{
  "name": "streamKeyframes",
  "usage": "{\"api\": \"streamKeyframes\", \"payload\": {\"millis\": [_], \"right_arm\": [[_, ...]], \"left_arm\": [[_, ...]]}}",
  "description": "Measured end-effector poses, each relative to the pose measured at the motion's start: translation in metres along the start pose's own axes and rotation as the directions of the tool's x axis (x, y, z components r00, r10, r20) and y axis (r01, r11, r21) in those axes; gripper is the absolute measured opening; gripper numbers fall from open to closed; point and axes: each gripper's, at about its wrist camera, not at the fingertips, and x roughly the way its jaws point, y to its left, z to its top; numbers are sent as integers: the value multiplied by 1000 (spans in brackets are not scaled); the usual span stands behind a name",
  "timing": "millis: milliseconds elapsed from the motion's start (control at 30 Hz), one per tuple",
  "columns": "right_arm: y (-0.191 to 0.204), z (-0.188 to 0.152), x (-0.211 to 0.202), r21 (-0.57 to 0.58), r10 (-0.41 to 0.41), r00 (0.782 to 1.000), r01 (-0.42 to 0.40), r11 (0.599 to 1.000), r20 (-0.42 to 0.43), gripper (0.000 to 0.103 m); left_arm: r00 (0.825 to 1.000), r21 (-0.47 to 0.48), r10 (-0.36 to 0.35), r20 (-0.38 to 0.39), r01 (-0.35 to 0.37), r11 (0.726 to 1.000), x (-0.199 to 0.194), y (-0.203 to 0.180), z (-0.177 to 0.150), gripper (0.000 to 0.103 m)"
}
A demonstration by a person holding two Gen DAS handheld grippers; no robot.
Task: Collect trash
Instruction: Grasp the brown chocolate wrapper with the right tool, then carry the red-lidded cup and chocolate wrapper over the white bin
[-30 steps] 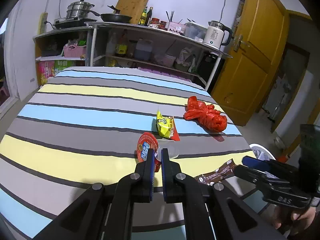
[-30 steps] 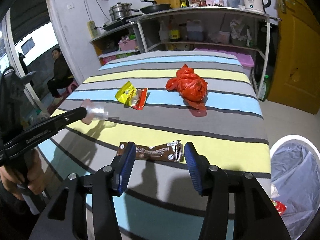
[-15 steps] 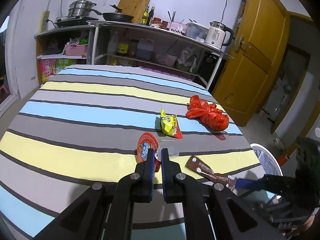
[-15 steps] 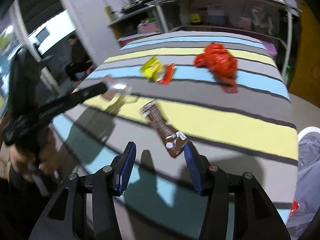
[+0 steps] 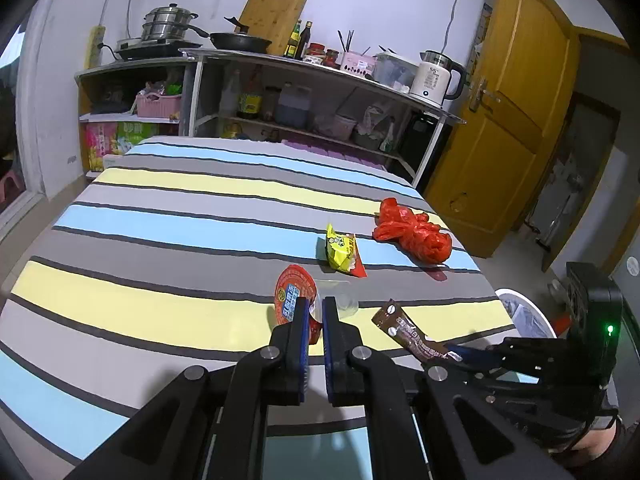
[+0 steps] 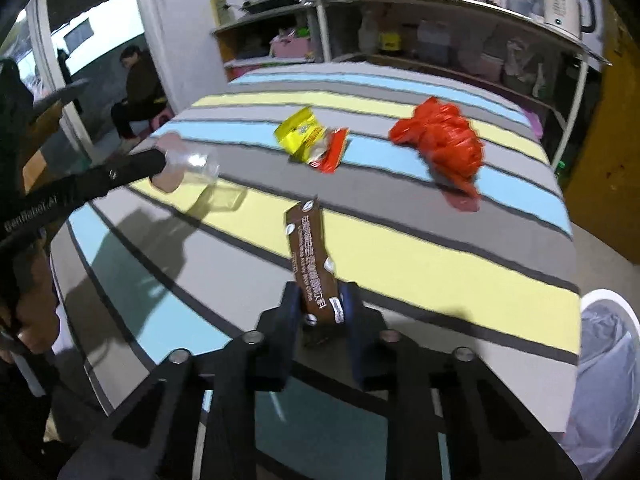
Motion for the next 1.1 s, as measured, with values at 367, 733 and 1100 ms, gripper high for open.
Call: {"api": "streamKeyframes", "payload": {"millis": [367,733,1100], "right_arm": [[-15,-14,-34,94,-44,997,38,995,69,15],[-46,-34,-89,197,-132,979,100,975,156,15],[-95,-63,-132,312,-234,953,167,935,192,13]], "left_arm": [[999,40,-44,-7,44,998,-2,-26,-1,6],[990,128,-140,-34,143,981,6,-90,1,6],[972,216,-228,-63,237,947,24,-162,5,6]]}}
